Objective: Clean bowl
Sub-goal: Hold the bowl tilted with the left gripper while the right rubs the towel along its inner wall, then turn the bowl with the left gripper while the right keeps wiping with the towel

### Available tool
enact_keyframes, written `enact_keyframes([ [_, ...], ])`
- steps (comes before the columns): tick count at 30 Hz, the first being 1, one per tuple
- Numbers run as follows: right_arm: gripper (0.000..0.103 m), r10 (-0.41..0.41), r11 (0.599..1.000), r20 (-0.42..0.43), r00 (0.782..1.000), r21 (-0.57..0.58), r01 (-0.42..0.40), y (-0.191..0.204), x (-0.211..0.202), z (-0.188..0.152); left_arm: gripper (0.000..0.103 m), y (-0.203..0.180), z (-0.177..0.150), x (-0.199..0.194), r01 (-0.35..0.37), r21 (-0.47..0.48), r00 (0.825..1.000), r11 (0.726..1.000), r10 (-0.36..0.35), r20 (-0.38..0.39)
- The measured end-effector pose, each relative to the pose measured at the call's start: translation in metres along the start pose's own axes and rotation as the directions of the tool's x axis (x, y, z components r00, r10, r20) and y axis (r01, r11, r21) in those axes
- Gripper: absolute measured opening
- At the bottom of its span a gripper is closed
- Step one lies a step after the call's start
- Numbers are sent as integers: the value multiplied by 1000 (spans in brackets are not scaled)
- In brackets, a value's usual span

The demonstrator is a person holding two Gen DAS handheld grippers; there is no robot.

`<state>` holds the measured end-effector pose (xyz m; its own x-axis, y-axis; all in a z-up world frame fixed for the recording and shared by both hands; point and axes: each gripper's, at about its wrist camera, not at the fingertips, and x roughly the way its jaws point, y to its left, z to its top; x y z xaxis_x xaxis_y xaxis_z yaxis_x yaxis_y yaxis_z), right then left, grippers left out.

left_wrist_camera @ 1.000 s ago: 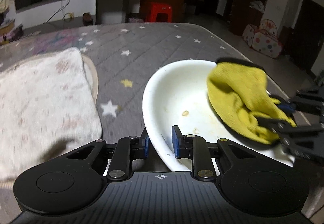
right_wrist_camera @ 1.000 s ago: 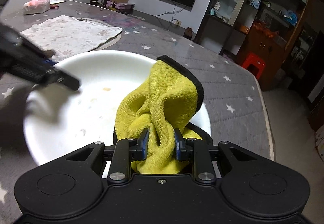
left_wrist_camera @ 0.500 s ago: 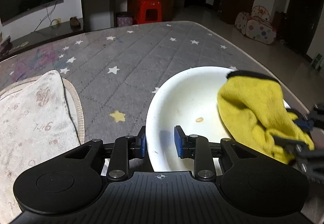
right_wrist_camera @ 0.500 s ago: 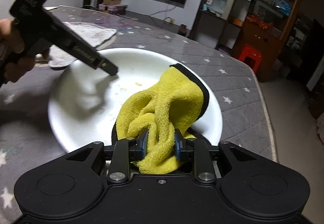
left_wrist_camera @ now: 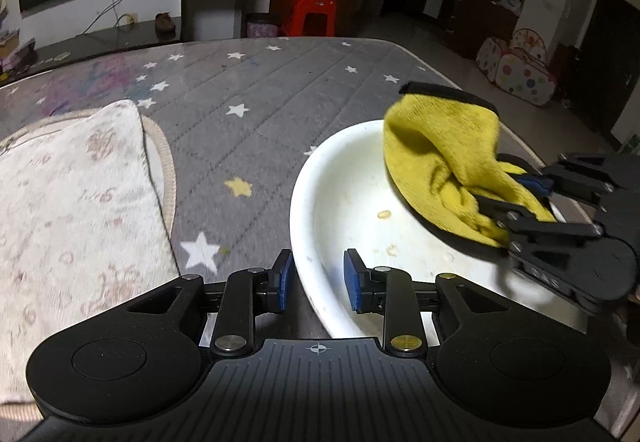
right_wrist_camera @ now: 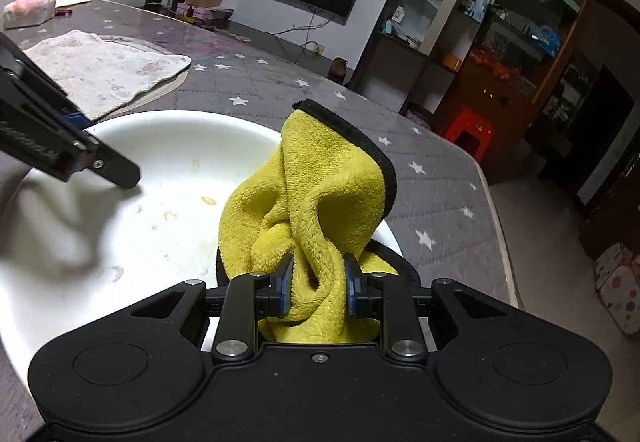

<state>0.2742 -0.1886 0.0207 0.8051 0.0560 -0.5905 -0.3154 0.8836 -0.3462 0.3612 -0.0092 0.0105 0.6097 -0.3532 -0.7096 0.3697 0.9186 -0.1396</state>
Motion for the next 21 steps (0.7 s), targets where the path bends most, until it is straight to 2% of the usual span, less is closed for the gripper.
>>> enact_keyframes([
  [11, 26, 42, 999, 18, 999, -22, -41, 15, 6, 16, 34, -13, -21, -22, -3, -59, 1000, 998, 3, -2],
  [21, 26, 130, 989, 34, 991, -68, -127, 36, -5, 26, 36, -20, -34, -40, 18, -109, 1000, 994, -17, 13],
])
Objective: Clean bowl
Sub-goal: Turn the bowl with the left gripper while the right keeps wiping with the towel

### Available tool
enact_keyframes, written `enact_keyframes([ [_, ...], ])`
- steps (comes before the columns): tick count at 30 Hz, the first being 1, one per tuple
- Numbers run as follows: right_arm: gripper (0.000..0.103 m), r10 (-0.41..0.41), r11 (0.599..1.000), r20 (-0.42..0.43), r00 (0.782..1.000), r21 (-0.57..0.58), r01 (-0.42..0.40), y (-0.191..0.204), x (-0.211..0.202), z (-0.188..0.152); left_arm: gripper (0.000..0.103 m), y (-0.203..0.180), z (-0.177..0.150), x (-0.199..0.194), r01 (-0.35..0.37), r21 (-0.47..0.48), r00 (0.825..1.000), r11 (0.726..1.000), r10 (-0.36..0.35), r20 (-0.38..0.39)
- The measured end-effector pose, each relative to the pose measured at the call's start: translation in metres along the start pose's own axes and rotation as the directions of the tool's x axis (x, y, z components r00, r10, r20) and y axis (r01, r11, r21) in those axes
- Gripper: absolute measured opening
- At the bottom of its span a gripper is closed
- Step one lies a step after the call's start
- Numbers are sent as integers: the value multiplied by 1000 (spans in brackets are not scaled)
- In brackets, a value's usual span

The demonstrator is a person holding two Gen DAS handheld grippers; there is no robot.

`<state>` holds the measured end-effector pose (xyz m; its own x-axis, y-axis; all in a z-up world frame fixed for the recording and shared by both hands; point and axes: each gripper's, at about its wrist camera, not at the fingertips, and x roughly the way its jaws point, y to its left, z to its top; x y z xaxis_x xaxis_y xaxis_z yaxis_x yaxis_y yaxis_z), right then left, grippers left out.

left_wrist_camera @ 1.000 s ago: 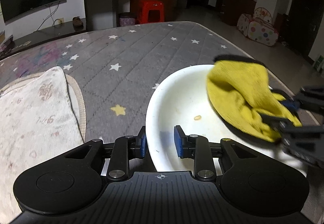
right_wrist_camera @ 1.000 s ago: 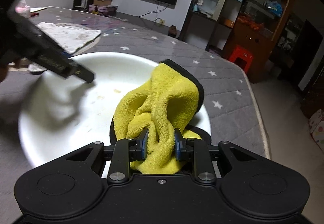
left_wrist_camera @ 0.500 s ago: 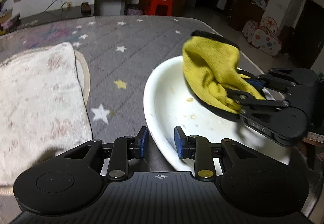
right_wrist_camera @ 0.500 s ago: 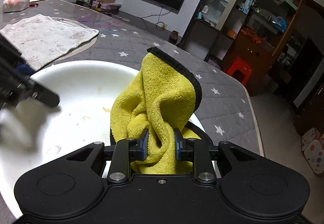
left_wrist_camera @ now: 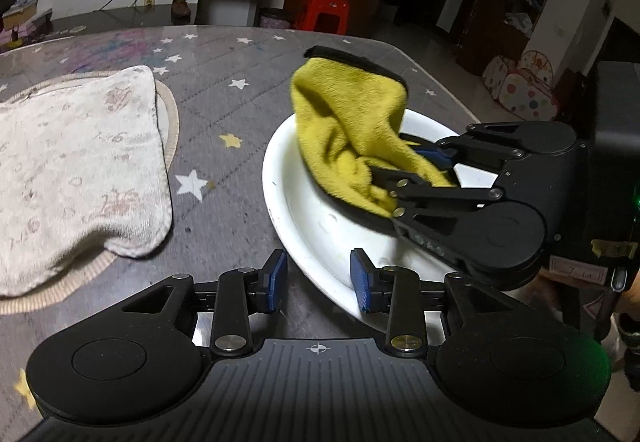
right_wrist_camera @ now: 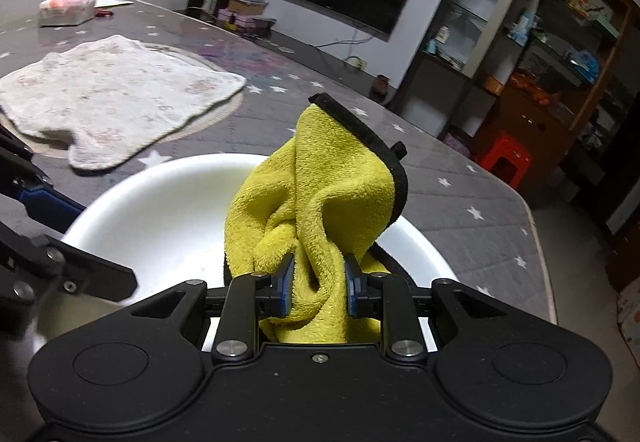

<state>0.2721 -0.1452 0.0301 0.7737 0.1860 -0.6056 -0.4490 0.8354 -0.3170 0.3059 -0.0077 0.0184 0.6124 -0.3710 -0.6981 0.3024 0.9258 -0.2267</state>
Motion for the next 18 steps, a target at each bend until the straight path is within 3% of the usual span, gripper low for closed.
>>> enact_keyframes([
  [9, 26, 41, 999, -8, 999, -10, -41, 6, -16, -5, 30, -2, -4, 0, 9, -41, 1000, 999, -8, 11],
  [18, 26, 23, 999, -34, 999, -27, -24, 4, -40, -25, 30, -6, -8, -2, 0, -73, 1000, 997, 1, 7],
])
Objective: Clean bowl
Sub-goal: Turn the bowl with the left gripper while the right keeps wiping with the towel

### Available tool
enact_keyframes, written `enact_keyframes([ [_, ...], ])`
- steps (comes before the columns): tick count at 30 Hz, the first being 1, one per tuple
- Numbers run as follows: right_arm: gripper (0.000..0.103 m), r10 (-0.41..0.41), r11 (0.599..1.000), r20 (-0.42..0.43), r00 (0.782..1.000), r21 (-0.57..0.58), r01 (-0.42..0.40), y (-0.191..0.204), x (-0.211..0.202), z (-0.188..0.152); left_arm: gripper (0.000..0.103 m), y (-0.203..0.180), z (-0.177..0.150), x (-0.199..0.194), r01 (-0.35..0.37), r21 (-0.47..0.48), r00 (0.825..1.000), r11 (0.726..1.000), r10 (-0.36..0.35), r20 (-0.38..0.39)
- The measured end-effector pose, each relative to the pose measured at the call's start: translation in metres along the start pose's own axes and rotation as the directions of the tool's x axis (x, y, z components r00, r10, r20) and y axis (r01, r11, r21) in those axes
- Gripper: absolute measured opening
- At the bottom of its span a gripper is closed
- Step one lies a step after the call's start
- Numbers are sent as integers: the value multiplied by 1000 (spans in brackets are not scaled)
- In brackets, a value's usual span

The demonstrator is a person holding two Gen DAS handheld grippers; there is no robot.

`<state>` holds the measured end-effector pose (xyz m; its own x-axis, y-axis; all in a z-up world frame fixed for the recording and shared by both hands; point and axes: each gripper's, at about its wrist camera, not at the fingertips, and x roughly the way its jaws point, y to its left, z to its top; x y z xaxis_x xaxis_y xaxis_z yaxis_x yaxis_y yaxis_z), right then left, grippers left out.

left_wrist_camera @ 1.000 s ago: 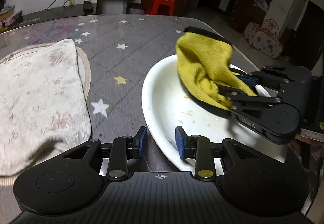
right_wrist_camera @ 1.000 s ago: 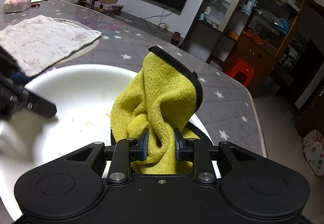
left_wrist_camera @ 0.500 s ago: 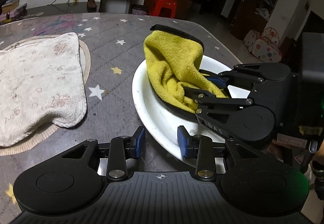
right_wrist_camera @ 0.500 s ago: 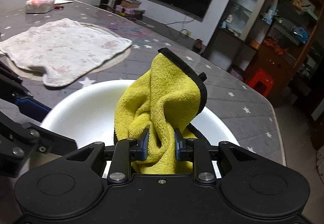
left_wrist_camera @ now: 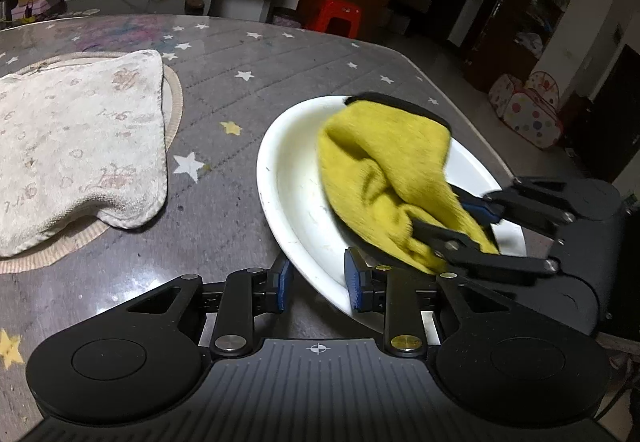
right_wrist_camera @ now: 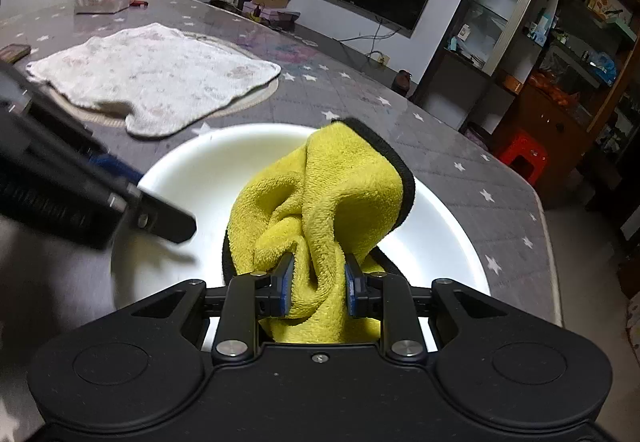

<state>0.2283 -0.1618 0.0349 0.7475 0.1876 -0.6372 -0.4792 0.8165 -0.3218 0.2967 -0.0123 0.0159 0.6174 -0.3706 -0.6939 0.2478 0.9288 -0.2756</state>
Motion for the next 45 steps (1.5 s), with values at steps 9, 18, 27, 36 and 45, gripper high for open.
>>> enact_keyframes([
  [9, 26, -81, 996, -29, 996, 37, 82, -19, -3, -17, 33, -6, -4, 0, 5, 15, 1000, 1000, -5, -4],
  [18, 26, -126, 991, -24, 992, 40, 127, -28, 18, -13, 30, -3, -2, 1, 10, 20, 1000, 1000, -10, -1],
  [27, 26, -156, 987, 15, 988, 41, 155, -30, 39, -5, 25, 9, 15, 9, -28, 44, 999, 999, 27, 20],
  [36, 26, -153, 986, 63, 986, 78, 148, -27, 43, -3, 23, 25, 33, 12, -84, 87, 996, 993, 81, 37],
  [45, 26, -119, 990, 76, 990, 87, 112, -19, 57, 19, 21, 46, 46, 14, -123, 93, 992, 988, 119, 42],
])
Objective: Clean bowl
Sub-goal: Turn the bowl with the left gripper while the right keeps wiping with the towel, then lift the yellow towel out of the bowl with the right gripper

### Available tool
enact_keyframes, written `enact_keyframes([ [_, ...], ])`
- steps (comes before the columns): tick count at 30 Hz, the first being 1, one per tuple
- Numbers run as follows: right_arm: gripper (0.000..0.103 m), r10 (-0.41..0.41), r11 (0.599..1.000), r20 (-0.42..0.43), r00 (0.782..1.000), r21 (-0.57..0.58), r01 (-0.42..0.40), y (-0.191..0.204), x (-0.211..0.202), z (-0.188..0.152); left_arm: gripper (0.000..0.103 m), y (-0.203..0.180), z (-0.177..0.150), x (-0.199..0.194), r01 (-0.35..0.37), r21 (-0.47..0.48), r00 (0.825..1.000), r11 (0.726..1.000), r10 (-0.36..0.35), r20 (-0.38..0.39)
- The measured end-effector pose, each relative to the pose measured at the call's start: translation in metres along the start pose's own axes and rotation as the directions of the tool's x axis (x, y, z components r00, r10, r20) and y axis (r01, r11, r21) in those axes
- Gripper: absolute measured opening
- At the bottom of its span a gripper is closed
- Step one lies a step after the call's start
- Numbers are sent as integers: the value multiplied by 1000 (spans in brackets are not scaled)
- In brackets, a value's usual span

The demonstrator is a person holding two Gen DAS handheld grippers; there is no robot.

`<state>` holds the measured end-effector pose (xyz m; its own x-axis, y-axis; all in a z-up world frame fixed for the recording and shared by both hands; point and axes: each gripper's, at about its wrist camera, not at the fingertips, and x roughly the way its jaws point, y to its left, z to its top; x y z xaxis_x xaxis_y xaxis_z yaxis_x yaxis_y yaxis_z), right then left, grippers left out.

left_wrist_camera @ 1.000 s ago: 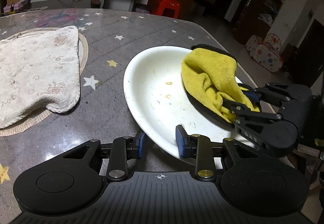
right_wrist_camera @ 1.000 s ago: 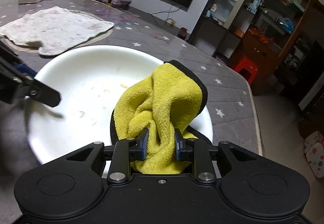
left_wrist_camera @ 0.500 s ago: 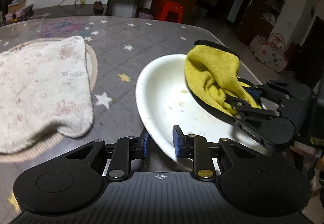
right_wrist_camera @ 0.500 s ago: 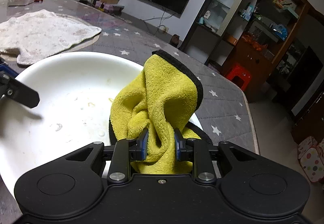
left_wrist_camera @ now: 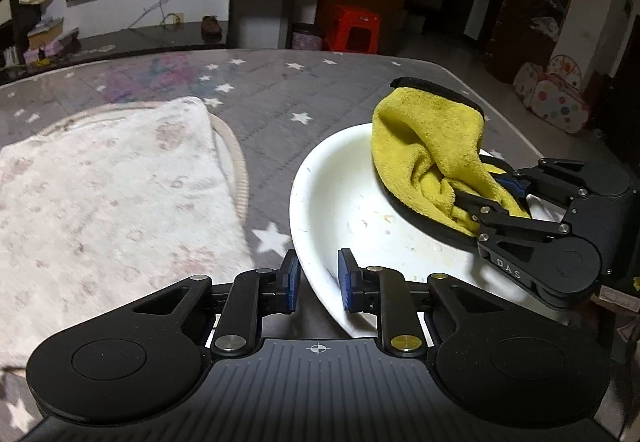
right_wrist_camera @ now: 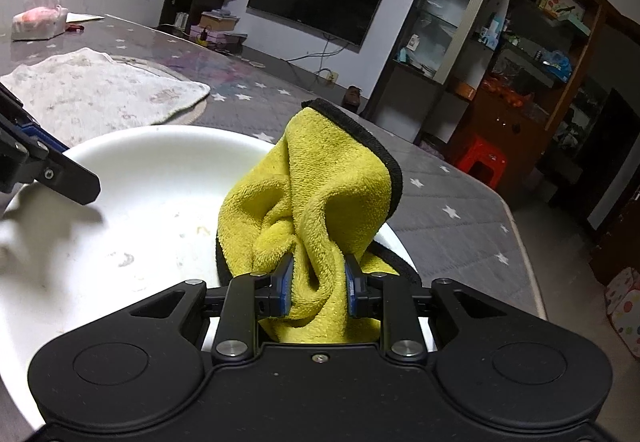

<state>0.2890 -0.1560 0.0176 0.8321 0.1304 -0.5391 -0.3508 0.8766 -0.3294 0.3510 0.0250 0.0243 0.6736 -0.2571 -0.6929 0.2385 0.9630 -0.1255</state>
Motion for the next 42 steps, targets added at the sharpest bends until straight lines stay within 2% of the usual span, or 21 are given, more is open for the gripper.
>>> enact_keyframes([
  [9, 26, 33, 999, -15, 999, -25, -33, 12, 15, 22, 19, 21, 9, 5, 5, -41, 1000, 999, -5, -6],
  [12, 26, 49, 998, -24, 999, -38, -49, 18, 21, 31, 19, 26, 11, 5, -27, -40, 1000, 999, 27, 3],
  [17, 26, 78, 994, -25, 997, -69, -80, 33, 24, 40, 19, 35, 11, 5, -31, -63, 1000, 998, 31, 4],
  [26, 26, 135, 983, -21, 991, -122, -137, 51, 14, 44, 19, 35, 11, 4, -37, -82, 999, 996, 38, 5],
  [32, 26, 182, 972, -27, 983, -144, -184, 54, -12, 31, 19, 34, 11, 5, -44, -85, 999, 995, 44, 5],
  [35, 25, 180, 972, -27, 983, -149, -182, 51, -20, 27, 20, 33, 10, 5, -53, -77, 999, 996, 53, 6],
  [42, 20, 93, 987, 21, 995, -134, -89, 30, -40, 20, 28, 33, 9, 6, -73, -71, 997, 995, 74, 10],
])
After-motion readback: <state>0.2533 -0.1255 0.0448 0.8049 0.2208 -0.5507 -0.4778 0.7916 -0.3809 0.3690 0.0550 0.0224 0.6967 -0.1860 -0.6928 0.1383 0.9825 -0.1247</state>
